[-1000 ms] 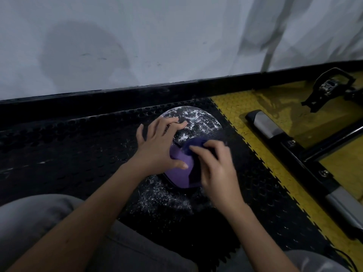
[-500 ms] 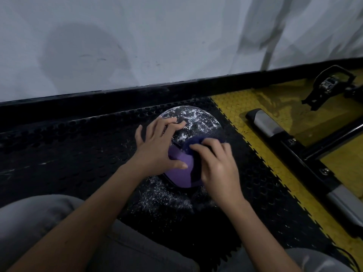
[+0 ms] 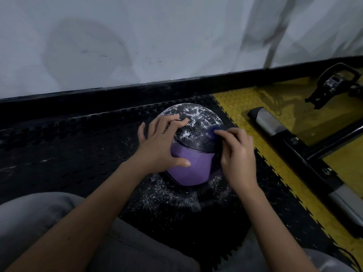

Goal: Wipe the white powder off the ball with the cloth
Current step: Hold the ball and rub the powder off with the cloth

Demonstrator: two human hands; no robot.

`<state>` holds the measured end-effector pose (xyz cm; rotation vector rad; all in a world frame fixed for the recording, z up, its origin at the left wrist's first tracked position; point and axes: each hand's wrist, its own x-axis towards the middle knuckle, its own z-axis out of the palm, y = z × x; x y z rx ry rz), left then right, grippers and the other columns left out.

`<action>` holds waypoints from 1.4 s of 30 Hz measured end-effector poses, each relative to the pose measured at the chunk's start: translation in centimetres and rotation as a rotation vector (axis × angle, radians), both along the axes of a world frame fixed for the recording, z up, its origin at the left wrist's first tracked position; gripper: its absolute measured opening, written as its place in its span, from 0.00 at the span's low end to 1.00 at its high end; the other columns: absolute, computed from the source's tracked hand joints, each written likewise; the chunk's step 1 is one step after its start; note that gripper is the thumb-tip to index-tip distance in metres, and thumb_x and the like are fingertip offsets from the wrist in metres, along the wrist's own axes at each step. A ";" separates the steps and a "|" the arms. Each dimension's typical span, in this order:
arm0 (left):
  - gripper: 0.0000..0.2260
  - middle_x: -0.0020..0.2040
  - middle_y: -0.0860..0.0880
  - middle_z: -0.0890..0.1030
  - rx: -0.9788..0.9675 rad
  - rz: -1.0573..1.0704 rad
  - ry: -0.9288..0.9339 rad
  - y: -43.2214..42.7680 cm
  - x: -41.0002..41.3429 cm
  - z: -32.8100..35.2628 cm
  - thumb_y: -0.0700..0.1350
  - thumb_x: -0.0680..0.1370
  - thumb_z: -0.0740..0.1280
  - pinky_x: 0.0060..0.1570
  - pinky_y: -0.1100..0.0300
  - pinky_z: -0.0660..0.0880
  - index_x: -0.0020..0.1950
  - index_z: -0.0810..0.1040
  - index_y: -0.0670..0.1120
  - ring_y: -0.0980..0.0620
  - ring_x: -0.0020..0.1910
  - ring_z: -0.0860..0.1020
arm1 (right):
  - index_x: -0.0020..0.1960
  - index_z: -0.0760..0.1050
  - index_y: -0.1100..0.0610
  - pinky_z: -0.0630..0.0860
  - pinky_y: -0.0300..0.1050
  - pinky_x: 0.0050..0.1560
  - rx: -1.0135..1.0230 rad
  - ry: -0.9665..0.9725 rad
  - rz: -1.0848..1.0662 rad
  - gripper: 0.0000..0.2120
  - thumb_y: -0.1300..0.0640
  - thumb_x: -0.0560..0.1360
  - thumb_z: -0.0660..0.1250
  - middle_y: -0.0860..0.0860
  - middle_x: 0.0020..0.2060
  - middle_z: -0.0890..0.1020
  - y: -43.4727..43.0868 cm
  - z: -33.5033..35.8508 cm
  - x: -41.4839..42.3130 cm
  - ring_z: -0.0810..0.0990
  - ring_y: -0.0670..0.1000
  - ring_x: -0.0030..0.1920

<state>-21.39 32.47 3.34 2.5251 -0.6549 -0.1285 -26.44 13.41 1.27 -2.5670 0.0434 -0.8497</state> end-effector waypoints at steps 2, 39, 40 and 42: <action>0.44 0.72 0.60 0.50 -0.009 -0.008 0.001 -0.1 0.0 0.1 0.62 0.64 0.73 0.69 0.44 0.34 0.73 0.52 0.61 0.62 0.70 0.40 | 0.56 0.79 0.60 0.68 0.41 0.47 0.041 -0.004 -0.039 0.13 0.68 0.74 0.64 0.56 0.49 0.77 -0.5 0.0 0.2 0.72 0.57 0.46; 0.40 0.70 0.63 0.53 -0.010 -0.050 -0.115 -0.6 0.8 -0.1 0.73 0.60 0.53 0.68 0.42 0.34 0.71 0.54 0.65 0.61 0.70 0.50 | 0.54 0.79 0.58 0.63 0.36 0.47 0.209 0.117 -0.007 0.14 0.70 0.74 0.62 0.48 0.46 0.76 -1.2 0.2 0.9 0.75 0.58 0.49; 0.40 0.70 0.63 0.54 -0.007 -0.052 -0.121 -0.6 0.8 -0.1 0.73 0.60 0.53 0.68 0.42 0.35 0.71 0.54 0.65 0.61 0.70 0.51 | 0.54 0.78 0.58 0.63 0.38 0.47 0.233 0.125 -0.035 0.14 0.71 0.73 0.62 0.48 0.46 0.76 -1.5 0.2 1.0 0.75 0.59 0.50; 0.39 0.69 0.64 0.54 -0.006 -0.049 -0.128 -0.8 0.8 -0.2 0.72 0.60 0.54 0.68 0.42 0.36 0.71 0.55 0.65 0.61 0.70 0.51 | 0.54 0.78 0.60 0.62 0.36 0.47 0.200 0.087 -0.035 0.13 0.71 0.73 0.62 0.51 0.47 0.78 -0.6 0.4 0.6 0.75 0.58 0.48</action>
